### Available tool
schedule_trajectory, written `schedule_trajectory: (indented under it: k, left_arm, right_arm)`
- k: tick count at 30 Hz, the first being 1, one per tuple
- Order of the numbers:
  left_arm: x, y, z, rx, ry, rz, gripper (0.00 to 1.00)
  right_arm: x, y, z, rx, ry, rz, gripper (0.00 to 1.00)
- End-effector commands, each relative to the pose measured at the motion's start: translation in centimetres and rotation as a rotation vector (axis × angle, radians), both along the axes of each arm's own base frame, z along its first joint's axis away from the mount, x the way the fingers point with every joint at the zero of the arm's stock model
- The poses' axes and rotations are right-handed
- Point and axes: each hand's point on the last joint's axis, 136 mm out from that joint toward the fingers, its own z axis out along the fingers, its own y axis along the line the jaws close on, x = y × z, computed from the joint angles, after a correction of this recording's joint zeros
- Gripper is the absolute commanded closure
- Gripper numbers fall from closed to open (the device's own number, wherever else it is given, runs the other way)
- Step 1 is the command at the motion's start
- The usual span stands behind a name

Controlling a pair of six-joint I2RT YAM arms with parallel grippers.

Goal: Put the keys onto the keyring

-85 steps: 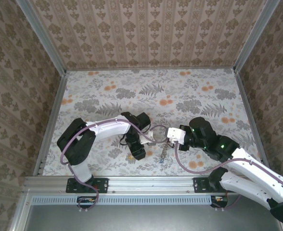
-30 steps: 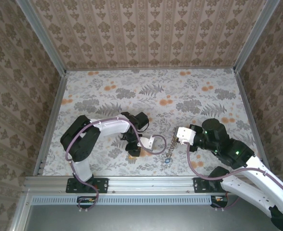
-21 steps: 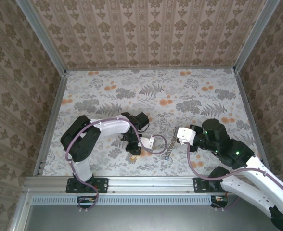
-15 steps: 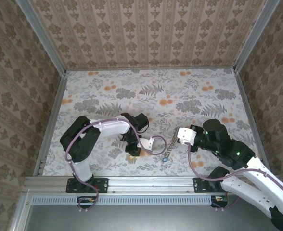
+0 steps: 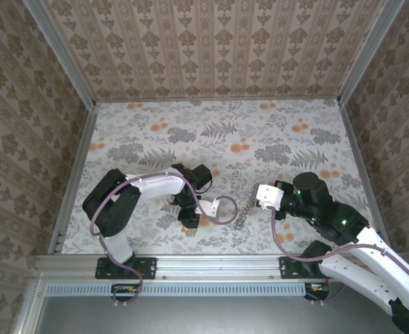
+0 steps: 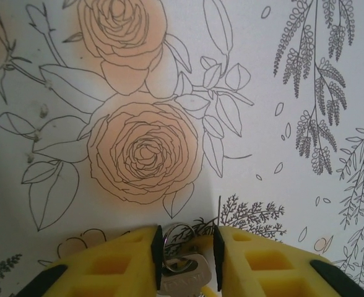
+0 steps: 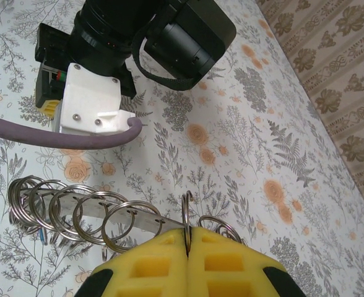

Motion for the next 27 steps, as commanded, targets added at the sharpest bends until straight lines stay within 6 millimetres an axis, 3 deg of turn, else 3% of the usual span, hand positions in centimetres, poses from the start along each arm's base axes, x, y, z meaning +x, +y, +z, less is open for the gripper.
schedule_trajectory:
  k: [1, 5, 10, 18, 22, 27]
  left_arm:
    - [-0.6, 1.1, 0.2, 0.032, 0.022, 0.031, 0.72]
    - [-0.4, 1.3, 0.2, 0.045, 0.006, 0.034, 0.72]
    - [0.6, 1.7, 0.0, 0.071, -0.028, 0.084, 0.65]
    - [-0.4, 2.6, 0.1, 0.103, 0.049, 0.133, 0.61]
    - [-0.6, 2.3, 0.0, 0.085, 0.056, 0.148, 0.65]
    - [-0.6, 2.6, -0.1, 0.100, 0.057, 0.138, 0.84]
  right_arm:
    - [0.1, -0.2, 0.4, 0.010, -0.032, -0.003, 1.00]
    - [0.0, -0.2, 0.4, 0.011, -0.033, -0.004, 1.00]
    - [0.0, -0.3, 0.3, 0.012, -0.037, -0.007, 1.00]
    - [0.0, -0.4, 0.1, 0.010, -0.041, -0.010, 1.00]
    - [0.0, -0.4, -0.2, 0.007, -0.035, -0.008, 1.00]
    - [0.0, -0.3, -0.2, 0.006, -0.033, -0.007, 1.00]
